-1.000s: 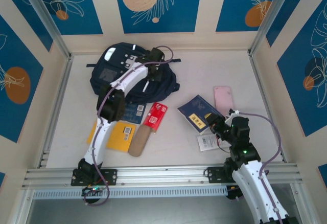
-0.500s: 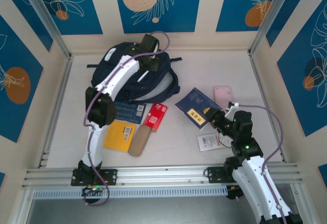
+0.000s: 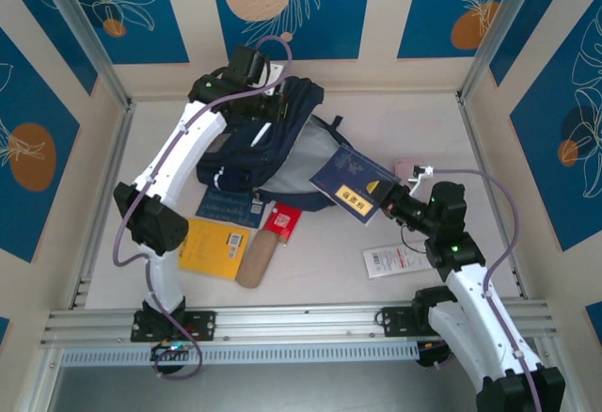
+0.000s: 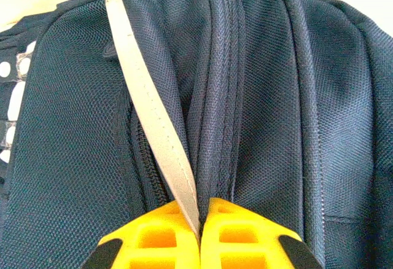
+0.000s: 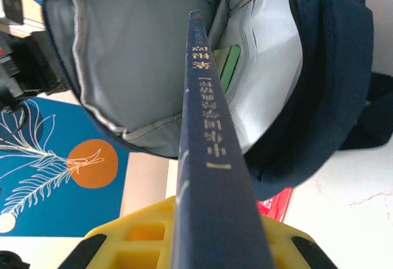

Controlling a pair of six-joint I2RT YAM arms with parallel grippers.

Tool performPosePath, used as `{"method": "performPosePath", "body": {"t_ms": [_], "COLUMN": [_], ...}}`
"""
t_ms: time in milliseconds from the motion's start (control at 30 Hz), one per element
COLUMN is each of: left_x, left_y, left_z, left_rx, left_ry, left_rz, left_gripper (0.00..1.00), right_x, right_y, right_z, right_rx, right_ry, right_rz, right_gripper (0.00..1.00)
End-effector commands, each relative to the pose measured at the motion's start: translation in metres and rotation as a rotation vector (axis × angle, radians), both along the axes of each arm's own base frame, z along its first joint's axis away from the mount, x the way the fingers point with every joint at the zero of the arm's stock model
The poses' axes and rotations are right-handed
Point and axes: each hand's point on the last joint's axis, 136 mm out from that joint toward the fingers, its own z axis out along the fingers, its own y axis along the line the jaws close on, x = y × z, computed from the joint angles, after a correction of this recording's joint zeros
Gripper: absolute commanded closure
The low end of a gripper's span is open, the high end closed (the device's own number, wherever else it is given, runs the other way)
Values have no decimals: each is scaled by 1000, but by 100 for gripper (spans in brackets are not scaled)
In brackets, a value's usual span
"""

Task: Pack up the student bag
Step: Place the book in the student bag.

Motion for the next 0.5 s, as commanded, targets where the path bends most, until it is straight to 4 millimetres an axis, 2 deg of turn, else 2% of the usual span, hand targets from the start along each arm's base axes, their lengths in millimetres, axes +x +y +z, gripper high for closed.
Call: {"method": "performPosePath", "body": {"t_ms": [0,267,467], "left_x": [-22,-44,-58], "left_y": [-12,-26,-35], "left_z": [86,102,109], "left_rx": [-149,-230,-226], "left_ry": [-205,-217,-242], "left_rz": [-120,-199,-244], "left_gripper": [100,100,100], "right_x": [3,17,38], "right_y": [10,38,63], "right_z": [41,41,37], "right_rx": [23,23,50], "right_ry": [-121,-83,-47], "right_rz": [36,73,58], "right_gripper": [100,100,100]}}
